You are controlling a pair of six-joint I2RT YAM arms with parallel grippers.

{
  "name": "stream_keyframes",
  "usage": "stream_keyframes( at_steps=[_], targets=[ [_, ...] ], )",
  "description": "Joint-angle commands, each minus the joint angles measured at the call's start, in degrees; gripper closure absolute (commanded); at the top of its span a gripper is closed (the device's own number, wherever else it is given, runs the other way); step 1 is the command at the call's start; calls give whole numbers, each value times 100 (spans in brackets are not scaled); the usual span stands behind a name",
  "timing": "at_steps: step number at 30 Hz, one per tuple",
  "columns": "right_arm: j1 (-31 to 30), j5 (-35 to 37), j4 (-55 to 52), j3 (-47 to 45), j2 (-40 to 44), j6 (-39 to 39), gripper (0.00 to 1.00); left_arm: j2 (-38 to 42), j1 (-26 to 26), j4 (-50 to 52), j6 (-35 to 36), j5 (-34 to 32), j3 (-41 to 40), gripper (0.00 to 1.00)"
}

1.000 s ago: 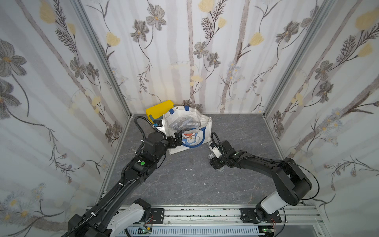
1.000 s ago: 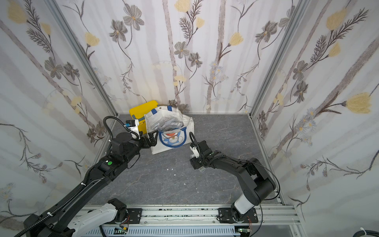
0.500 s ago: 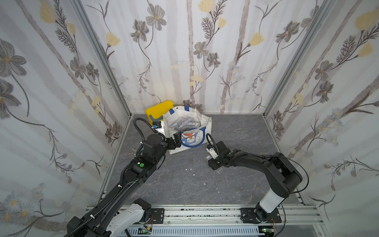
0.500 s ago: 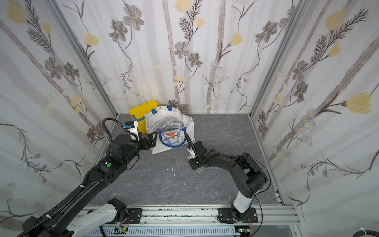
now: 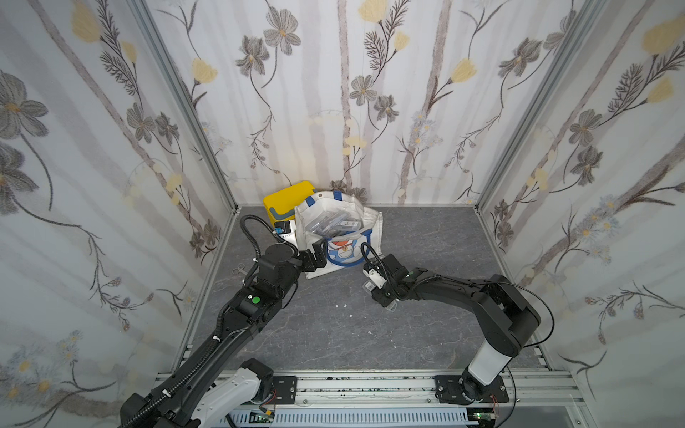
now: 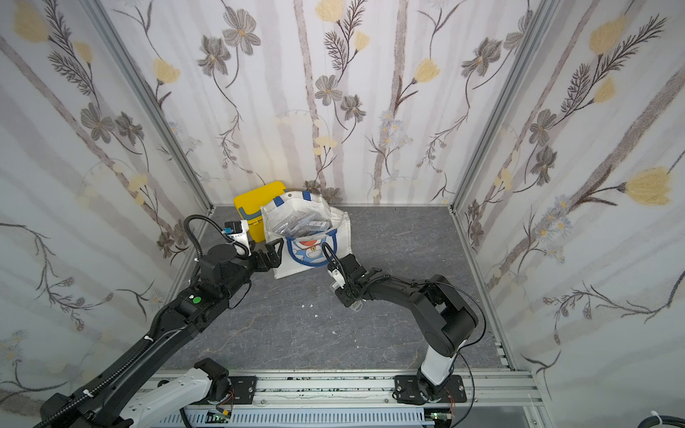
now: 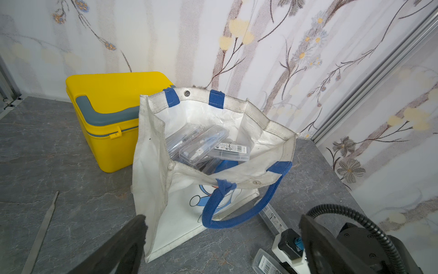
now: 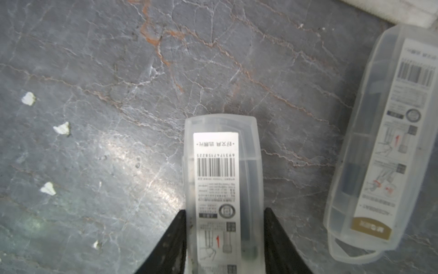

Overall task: Put the compass set into the canvas bag
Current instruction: Pick up the compass set at the center of the board, then place the compass set in the canvas bag.

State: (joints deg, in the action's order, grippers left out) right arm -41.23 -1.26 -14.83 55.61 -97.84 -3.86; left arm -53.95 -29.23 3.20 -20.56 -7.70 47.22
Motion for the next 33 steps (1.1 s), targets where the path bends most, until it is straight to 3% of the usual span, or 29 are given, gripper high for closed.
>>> stream_keyframes(
  at_steps=[1, 7, 16, 21, 33],
  targets=[
    [-22, -405, 250, 20, 327, -472, 59, 25, 11, -188, 25, -117, -29, 0],
    [-16, -1327, 708, 86, 938, -1308, 59, 207, 34, -321, -109, -635, -178, 0],
    [0, -1732, 751, 1282, 1064, -1917, 58, 806, 111, -615, -265, -846, -567, 0],
    [177, -1707, 754, 2328, 682, -1986, 58, 851, 124, -510, -309, -787, -574, 0],
    [808, -2086, 1221, 4332, -1143, -2655, 59, 1017, 131, -447, -521, -738, -710, 0]
  ],
)
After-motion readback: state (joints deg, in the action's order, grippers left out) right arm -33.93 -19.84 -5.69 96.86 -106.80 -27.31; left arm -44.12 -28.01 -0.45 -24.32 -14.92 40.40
